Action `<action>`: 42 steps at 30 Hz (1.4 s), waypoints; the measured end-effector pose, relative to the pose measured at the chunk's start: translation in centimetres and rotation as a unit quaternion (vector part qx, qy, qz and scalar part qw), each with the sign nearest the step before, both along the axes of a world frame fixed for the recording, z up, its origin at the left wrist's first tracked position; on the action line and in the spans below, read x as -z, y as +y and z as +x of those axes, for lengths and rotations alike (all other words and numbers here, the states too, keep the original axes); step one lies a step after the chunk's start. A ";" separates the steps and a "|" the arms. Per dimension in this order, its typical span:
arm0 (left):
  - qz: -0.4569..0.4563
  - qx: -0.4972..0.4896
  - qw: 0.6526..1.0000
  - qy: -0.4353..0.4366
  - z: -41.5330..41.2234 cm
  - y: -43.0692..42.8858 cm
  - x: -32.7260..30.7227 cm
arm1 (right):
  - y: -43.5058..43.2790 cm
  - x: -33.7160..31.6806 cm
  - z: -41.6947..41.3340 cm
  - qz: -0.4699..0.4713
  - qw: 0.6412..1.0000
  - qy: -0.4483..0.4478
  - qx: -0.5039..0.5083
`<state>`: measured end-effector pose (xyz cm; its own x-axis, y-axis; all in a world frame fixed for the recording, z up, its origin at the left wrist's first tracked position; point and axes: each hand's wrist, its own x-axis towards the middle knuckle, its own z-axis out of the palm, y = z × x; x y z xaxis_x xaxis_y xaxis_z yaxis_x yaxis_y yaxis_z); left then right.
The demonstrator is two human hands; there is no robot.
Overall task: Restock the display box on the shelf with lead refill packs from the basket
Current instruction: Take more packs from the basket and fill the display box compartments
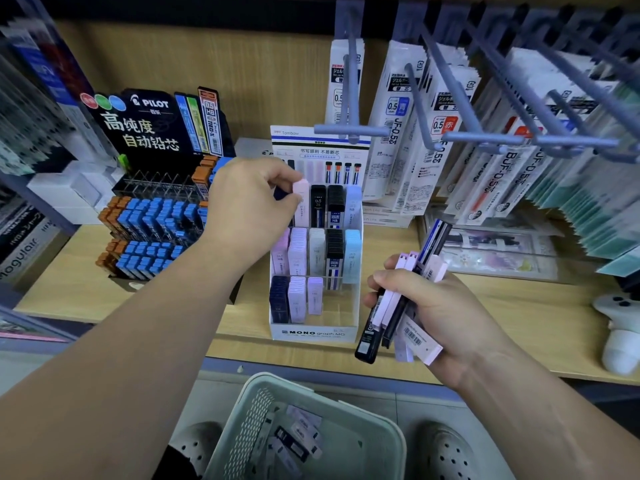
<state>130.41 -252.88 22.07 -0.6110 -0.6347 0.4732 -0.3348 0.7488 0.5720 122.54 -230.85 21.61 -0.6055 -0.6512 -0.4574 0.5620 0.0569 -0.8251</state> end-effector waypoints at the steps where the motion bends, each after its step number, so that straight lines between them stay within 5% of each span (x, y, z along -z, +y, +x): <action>1: -0.016 -0.004 1.000 -0.004 0.0 0.0 0.0 | 0.0 0.0 0.0 -0.001 1.000 0.000 -0.001; 12: -0.090 0.006 0.995 -0.029 0.2 1.1 -0.1 | -0.3 0.0 -0.2 -0.048 0.999 -0.015 0.007; 15: 0.085 0.068 0.994 -0.027 1.0 3.9 -1.2 | -0.4 -0.1 -0.3 -0.072 0.996 -0.027 0.043; 20: 0.407 0.191 0.881 -0.148 2.9 8.5 -0.9 | -0.7 0.2 -0.7 -0.101 0.992 -0.023 0.078; 29: 0.437 0.148 0.880 -0.110 3.8 10.6 0.6 | -1.0 1.0 0.0 -0.079 0.992 -0.058 0.073; 42: 0.580 0.122 0.805 -0.030 4.3 10.3 -0.3 | -0.8 1.3 -1.0 -0.016 0.991 -0.108 0.077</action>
